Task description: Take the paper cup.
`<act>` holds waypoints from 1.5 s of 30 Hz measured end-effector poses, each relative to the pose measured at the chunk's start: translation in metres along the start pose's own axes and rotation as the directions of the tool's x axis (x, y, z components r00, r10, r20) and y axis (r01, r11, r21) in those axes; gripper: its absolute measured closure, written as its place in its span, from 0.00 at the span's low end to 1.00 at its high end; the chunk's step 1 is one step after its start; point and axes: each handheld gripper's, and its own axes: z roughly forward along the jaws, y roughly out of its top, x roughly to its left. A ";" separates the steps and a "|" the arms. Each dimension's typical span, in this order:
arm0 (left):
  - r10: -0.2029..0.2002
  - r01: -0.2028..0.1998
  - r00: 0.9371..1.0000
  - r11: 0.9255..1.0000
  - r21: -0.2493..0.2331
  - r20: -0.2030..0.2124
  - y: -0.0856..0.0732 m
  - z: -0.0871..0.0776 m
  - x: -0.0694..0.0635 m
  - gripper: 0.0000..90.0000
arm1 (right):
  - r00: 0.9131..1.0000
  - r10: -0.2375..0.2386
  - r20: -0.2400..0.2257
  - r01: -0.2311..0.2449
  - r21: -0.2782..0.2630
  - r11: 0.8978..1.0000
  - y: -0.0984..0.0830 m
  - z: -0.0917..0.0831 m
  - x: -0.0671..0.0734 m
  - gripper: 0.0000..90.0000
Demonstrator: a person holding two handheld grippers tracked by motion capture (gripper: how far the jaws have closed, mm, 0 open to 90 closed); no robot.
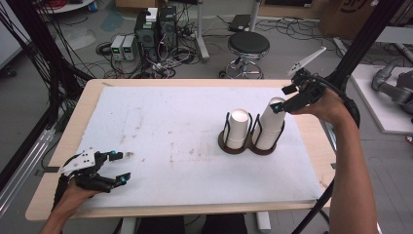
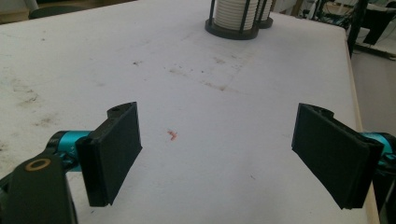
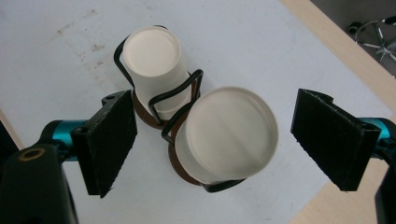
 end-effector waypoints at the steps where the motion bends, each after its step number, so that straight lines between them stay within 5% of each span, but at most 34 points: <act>1: 0.002 -0.002 1.000 1.000 0.000 0.000 0.000 0.000 0.000 0.17 | 1.000 0.018 0.001 -0.018 0.017 1.000 -0.002 0.002 -0.002 0.17; 20: 0.008 -0.008 1.000 1.000 0.011 0.003 0.000 0.001 -0.001 0.17 | 0.999 0.052 0.010 -0.053 0.149 0.987 -0.001 0.025 -0.005 0.23; 24: 0.009 -0.009 1.000 1.000 0.013 0.003 0.000 0.001 -0.001 0.17 | 0.998 0.055 0.014 -0.057 0.160 0.986 -0.001 0.026 -0.006 0.37; 45: 0.006 -0.006 1.000 1.000 0.014 0.000 0.000 0.001 -0.001 0.17 | 0.997 0.061 0.040 -0.067 0.153 0.986 0.004 0.014 -0.002 0.41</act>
